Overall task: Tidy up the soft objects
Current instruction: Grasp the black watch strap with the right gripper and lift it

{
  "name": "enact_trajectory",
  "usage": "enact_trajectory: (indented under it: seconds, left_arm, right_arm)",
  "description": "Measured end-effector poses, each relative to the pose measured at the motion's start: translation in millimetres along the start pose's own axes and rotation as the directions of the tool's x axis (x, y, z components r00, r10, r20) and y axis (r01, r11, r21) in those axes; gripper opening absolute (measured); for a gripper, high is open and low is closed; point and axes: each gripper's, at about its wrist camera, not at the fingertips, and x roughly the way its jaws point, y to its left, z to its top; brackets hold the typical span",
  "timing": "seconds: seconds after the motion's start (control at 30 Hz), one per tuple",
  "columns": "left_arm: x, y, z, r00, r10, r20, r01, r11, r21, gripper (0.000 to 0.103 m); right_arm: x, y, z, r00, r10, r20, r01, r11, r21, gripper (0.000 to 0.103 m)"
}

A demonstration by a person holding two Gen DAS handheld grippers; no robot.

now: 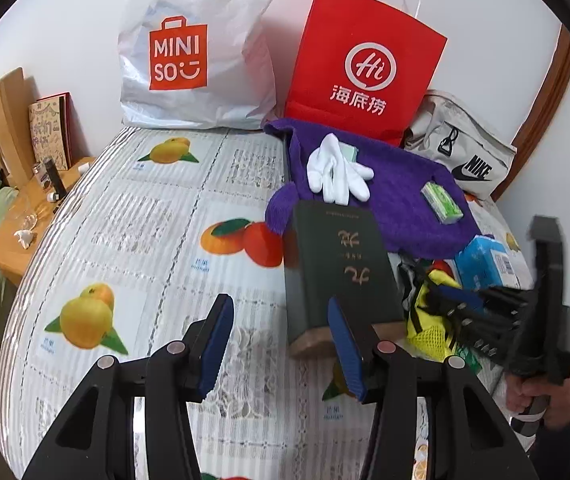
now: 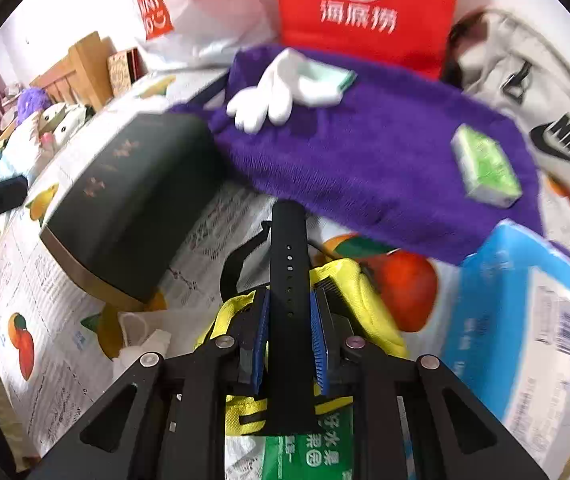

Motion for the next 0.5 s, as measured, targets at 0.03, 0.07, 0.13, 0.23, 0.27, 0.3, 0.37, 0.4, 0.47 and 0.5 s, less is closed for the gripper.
enact_trajectory:
  seconds: [0.03, 0.07, 0.13, 0.23, 0.27, 0.3, 0.37, 0.4, 0.47, 0.5]
  left_arm:
    - [-0.4, -0.1, -1.6, 1.0, 0.004, -0.004, -0.004, 1.0, 0.001, 0.047]
    - [-1.4, -0.9, -4.2, 1.0, 0.008, -0.008, -0.008, 1.0, 0.001, 0.047]
    - [-3.5, -2.9, -8.5, 1.0, 0.007, -0.014, -0.007, 1.0, 0.003, 0.047]
    - [-7.5, -9.6, -16.5, 1.0, 0.007, -0.02, -0.007, 1.0, 0.017, 0.047]
    - [-9.0, -12.6, -20.0, 1.0, 0.002, -0.023, -0.002, 1.0, 0.021, 0.047]
    - [-10.3, -15.5, -23.7, 1.0, -0.003, -0.026, 0.003, 1.0, 0.026, 0.047]
    - [-12.3, -22.4, -31.5, 0.999, -0.007, -0.034, 0.008, 0.999, 0.038, 0.047]
    - [-13.0, -26.3, -35.9, 0.999, -0.009, -0.04, 0.011, 0.999, 0.045, 0.047]
    - [-14.2, -33.7, -45.3, 0.998, -0.026, -0.053, 0.029, 0.998, 0.059, 0.047]
    - [-14.2, -37.4, -49.2, 0.998, -0.032, -0.06, 0.036, 0.997, 0.066, 0.047]
  right_arm:
    - [-5.7, -0.1, -0.5, 1.0, 0.005, 0.013, -0.005, 1.0, 0.009, 0.02]
    - [-11.6, 0.3, -1.5, 1.0, 0.005, 0.027, -0.005, 1.0, 0.016, 0.02]
    - [-25.1, 1.9, -5.0, 0.999, 0.001, 0.052, -0.002, 1.0, 0.021, 0.02]
    - [-46.3, 3.3, -13.1, 0.996, -0.008, 0.085, 0.005, 0.999, 0.035, 0.02]
    - [-53.1, 2.7, -16.4, 0.995, -0.01, 0.095, 0.007, 0.999, 0.04, 0.02]
    - [-61.7, 2.6, -21.4, 0.994, -0.013, 0.107, 0.008, 0.999, 0.046, 0.02]
    - [-74.9, 2.8, -30.9, 0.992, -0.013, 0.122, 0.007, 0.999, 0.053, 0.02]
    - [-83.3, 3.1, -37.7, 0.991, -0.013, 0.135, 0.005, 0.998, 0.058, 0.02]
    - [-95.8, 3.3, -49.6, 0.989, -0.014, 0.15, 0.004, 0.998, 0.069, 0.02]
    - [-102.5, 1.6, -58.1, 0.988, -0.016, 0.154, 0.004, 0.997, 0.079, 0.02]
